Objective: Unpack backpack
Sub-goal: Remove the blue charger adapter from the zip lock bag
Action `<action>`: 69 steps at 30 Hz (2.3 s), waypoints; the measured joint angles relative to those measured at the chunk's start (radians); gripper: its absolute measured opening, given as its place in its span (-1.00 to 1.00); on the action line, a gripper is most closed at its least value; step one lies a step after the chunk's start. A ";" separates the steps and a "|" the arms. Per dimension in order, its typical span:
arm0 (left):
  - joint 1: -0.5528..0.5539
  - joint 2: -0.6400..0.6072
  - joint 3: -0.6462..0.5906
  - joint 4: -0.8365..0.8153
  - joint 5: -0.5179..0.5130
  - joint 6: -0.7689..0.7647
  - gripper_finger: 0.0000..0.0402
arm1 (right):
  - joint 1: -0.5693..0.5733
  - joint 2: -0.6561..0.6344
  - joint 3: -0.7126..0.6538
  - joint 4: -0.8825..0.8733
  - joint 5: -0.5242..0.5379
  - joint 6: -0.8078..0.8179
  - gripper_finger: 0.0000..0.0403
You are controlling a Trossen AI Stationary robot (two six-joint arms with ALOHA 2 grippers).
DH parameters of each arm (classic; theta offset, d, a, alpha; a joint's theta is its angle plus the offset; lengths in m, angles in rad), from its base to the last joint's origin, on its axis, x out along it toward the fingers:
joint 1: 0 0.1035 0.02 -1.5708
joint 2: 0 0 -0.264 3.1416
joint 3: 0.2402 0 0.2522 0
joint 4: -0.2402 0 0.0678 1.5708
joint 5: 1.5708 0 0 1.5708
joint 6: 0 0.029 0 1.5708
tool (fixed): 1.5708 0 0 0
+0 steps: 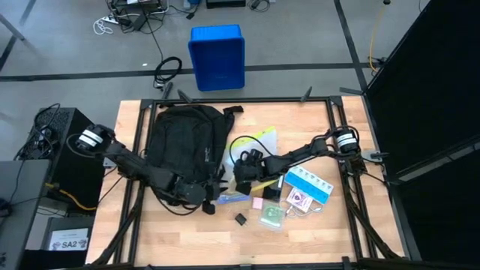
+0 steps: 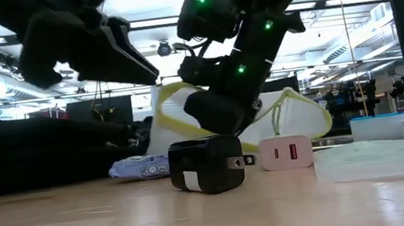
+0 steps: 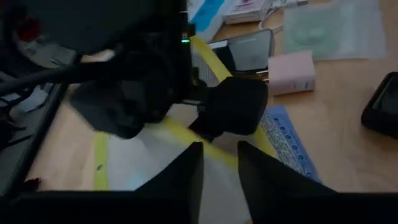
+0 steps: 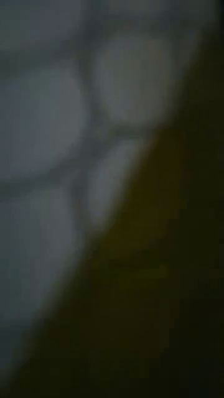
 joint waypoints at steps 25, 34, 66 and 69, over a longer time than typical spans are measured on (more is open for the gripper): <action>0.226 -0.050 -0.310 0.375 0.311 -0.133 -0.30 | 0.222 0.000 -0.008 -0.062 -0.010 0.111 0.21; 0.188 -0.050 -0.283 0.405 0.371 -0.135 -0.30 | 0.224 -0.004 -0.009 0.010 0.002 0.055 0.04; 0.171 0.057 -0.272 0.307 0.424 -0.322 -0.30 | 0.212 -0.187 -0.413 0.698 -0.029 -0.027 0.16; 0.192 0.099 -0.272 0.346 0.422 -0.305 -0.30 | 0.202 -0.187 -0.413 0.697 -0.039 -0.038 0.19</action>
